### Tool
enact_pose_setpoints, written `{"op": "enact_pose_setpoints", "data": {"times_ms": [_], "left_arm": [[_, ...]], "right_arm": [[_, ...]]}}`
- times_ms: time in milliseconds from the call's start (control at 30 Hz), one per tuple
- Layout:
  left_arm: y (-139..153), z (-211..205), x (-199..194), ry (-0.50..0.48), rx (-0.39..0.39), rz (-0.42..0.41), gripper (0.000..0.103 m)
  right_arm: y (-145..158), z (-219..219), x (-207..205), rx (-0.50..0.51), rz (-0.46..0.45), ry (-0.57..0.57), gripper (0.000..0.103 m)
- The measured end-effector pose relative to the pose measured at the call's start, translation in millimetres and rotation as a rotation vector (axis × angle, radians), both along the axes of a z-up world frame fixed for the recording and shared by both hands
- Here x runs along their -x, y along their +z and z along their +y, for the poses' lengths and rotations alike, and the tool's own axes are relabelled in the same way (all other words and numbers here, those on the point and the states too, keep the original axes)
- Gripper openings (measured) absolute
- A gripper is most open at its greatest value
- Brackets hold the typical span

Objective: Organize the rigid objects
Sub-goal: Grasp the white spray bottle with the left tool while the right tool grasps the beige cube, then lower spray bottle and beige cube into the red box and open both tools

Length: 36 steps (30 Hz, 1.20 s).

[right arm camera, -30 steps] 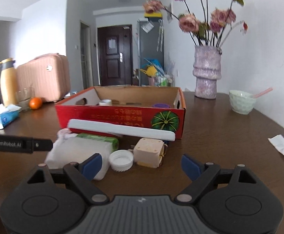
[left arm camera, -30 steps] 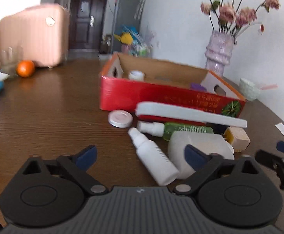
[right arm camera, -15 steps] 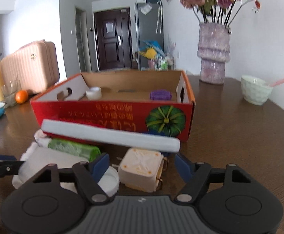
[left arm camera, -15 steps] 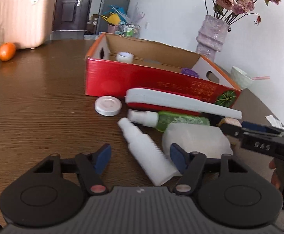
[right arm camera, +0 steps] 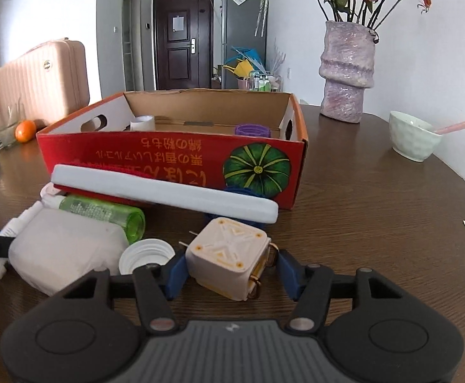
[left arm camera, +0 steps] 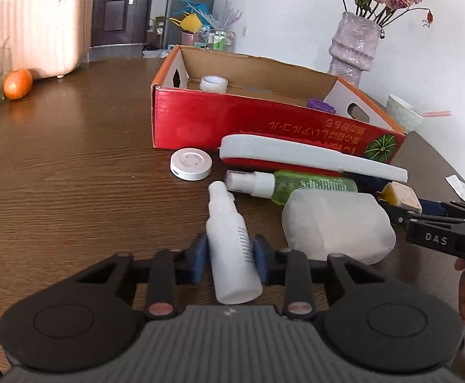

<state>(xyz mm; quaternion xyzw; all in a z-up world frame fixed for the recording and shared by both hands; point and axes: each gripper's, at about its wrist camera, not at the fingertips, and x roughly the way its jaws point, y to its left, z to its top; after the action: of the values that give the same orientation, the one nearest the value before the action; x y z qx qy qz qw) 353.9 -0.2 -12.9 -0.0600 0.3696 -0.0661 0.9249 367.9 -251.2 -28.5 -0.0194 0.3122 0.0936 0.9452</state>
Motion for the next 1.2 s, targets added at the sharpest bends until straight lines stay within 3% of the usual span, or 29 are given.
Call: {"op": "enact_pose_setpoints", "data": {"times_ms": [267, 600, 900, 1200], "left_arm": [[26, 5, 43, -0.001, 0.000, -0.166, 0.028], [69, 11, 117, 0.048, 0.000, -0.390, 0.028], [79, 8, 187, 0.037, -0.030, -0.504, 0.028], [81, 12, 207, 0.027, -0.006, -0.523, 0.028]], "right_arm": [[9, -10, 40, 0.024, -0.045, -0.027, 0.058], [53, 11, 142, 0.013, -0.230, 0.023, 0.058], [75, 27, 215, -0.025, -0.332, 0.077, 0.058], [77, 30, 225, -0.023, -0.339, 0.078, 0.059]]}}
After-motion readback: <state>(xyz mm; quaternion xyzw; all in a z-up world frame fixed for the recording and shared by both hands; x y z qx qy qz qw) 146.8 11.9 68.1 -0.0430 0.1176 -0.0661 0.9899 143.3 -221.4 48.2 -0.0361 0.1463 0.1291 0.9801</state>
